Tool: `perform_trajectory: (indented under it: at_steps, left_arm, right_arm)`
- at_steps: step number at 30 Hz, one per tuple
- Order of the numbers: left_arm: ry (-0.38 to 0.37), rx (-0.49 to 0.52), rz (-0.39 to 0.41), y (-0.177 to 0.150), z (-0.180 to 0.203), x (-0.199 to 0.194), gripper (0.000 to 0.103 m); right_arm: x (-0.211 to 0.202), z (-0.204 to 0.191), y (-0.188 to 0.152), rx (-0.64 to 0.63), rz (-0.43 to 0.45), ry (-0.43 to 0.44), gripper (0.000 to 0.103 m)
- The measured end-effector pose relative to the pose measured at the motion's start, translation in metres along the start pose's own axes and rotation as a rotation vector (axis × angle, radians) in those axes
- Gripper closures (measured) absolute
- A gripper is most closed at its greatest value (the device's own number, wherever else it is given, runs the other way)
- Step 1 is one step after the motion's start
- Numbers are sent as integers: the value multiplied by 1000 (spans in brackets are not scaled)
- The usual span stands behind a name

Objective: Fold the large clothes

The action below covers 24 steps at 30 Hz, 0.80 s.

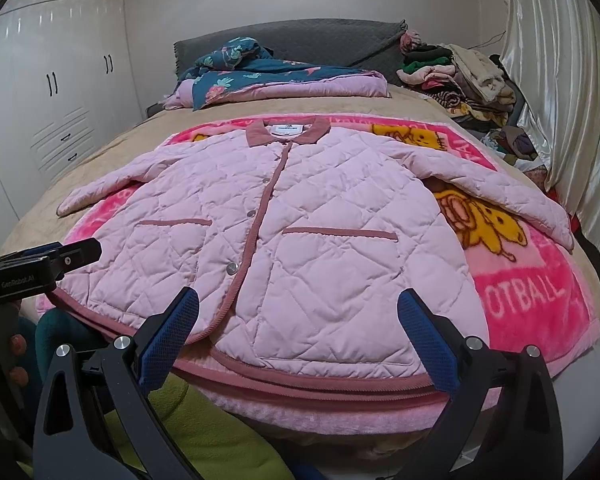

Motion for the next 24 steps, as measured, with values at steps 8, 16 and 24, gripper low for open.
perform_trajectory:
  at_steps: [8, 16, 24]
  left_arm:
    - [0, -1, 0, 0, 0, 0, 9]
    - [-1, -2, 3, 0, 1, -1, 9]
    - [4, -4, 0, 1, 1, 0, 9]
  right_arm:
    - [1, 0, 0, 0, -1, 1, 4]
    - [1, 0, -1, 2, -2, 0, 4]
    - [2, 0, -1, 7, -1, 4, 4]
Point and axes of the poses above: each gripper's, at about its wrist camera, not at the fingertips, and x roughly the way its jaws point, z to its right, y to its top, the point moved 5 cm from there along x, roughly the way its jaws point, and after that the axes turned 6 degrees about y, right-handed, at the moved point
